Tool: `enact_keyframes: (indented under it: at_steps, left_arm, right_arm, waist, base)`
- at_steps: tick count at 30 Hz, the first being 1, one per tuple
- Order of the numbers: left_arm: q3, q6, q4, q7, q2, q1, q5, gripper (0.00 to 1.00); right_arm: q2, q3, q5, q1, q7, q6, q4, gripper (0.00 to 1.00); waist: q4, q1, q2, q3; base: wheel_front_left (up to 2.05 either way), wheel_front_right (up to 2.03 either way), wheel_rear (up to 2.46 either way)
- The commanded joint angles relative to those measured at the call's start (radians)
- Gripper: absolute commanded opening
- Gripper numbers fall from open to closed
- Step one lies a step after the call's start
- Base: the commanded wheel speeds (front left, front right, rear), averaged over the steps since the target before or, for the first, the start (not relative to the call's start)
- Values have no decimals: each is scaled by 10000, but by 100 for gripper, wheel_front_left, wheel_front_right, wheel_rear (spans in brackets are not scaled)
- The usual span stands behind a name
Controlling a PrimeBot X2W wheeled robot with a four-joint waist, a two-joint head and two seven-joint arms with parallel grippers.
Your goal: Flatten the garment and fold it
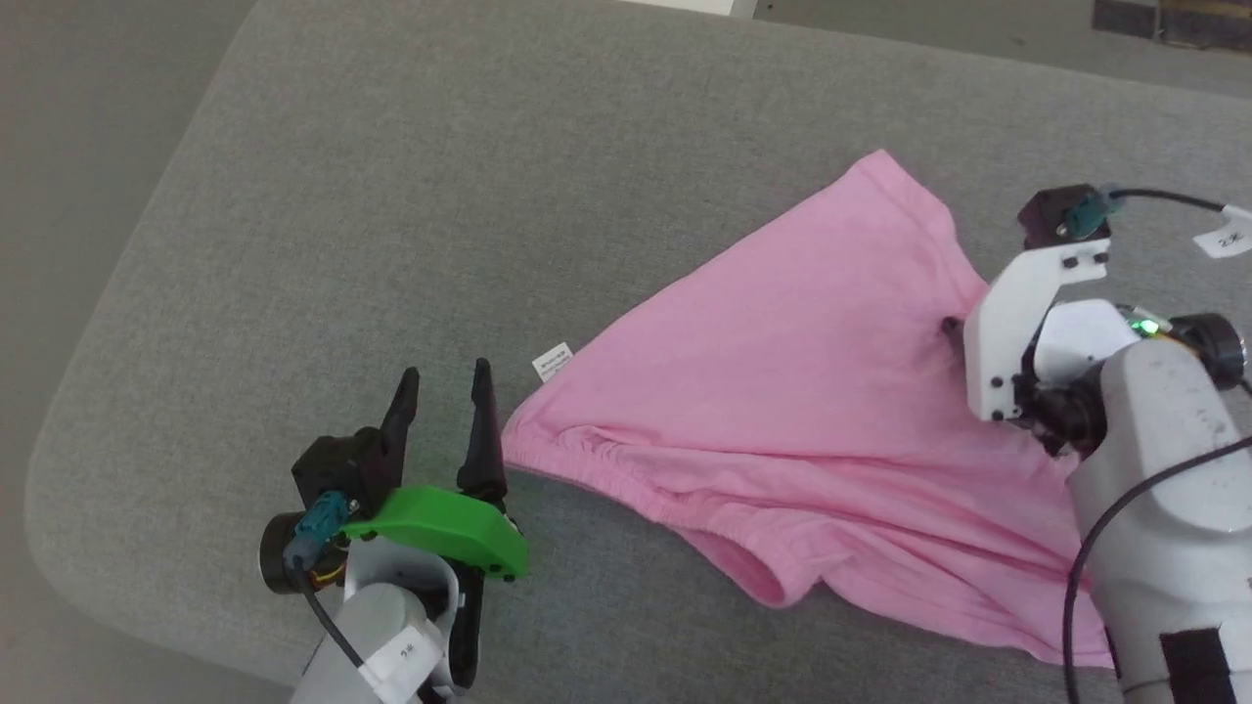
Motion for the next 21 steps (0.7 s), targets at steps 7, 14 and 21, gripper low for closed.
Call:
enact_keyframes:
  at_steps: [7,14,21]
  left_arm:
    - [63,-31,240,-83,77,-240,-99,100]
    - [145,-6,224,82,277,88,-249,100]
    - [40,29,150,403,267,204,-378,100]
  right_arm:
    - [-280,-475,1077,-16,-1317,-13,-292,0]
    - [-548,-1544,2079,2148,-1700,-13,-2004,0]
    - [388,-2734,2610,5404,-1151,-13,-4273,0]
  waist:
    - [-741,0,0,-539]
    - [-1832,0,0,-1429]
    - [-2289,0,0,-1758]
  base:
    - [0,0,0]
    - [0,0,0]
    - [0,0,0]
